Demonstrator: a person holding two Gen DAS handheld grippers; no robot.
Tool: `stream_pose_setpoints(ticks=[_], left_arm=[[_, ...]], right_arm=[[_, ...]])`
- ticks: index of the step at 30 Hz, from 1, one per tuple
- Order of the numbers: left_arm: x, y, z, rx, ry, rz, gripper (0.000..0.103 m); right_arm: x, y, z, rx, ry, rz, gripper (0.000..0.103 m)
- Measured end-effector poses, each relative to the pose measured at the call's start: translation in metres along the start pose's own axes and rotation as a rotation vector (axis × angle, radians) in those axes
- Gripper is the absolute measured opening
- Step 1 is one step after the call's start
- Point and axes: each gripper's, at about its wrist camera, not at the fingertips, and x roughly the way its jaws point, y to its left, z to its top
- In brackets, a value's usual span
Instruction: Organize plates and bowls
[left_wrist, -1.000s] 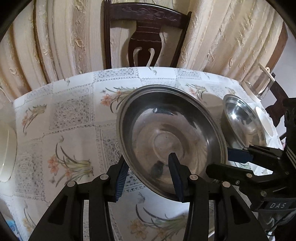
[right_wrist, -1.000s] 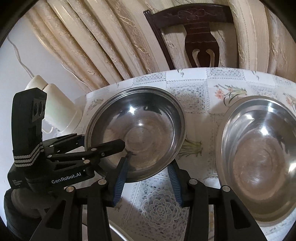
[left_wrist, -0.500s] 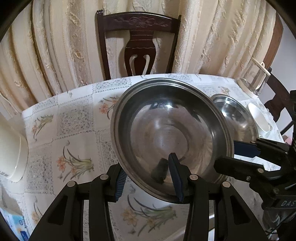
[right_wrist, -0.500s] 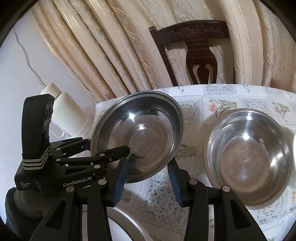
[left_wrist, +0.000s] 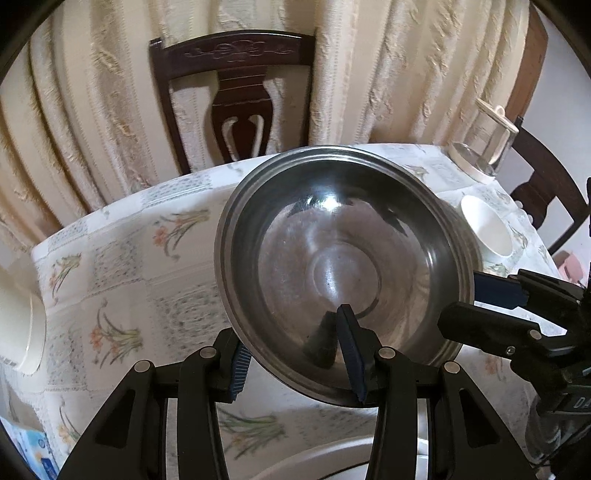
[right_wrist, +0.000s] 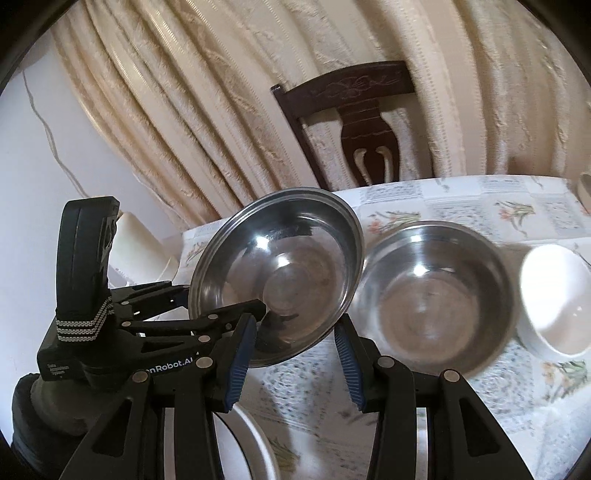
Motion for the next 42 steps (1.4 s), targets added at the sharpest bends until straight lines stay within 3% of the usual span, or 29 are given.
stream_pose_setpoints(ticks=[14,26,35,42], left_arm=[[0.037,-0.069,0.028,0.066,0.048,-0.043,0.045],[0.067,-0.083,0.038,0.024,0.087,-0.05,0.046],[0.07,-0.081,0.039,-0.009,0.109,-0.074,0.06],[0.062,-0.086,0.042,0.003,0.093,-0.094,0.079]], right_arm=[[-0.023,-0.066,-0.004,0.124,-0.035,-0.042,0.047],[-0.017,-0.095,-0.006,0.182,-0.026,-0.038,0.047],[-0.013,-0.102,-0.008,0.208,-0.031,-0.028,0.047],[-0.017,-0.106,-0.008,0.213,-0.056,-0.034,0.049]])
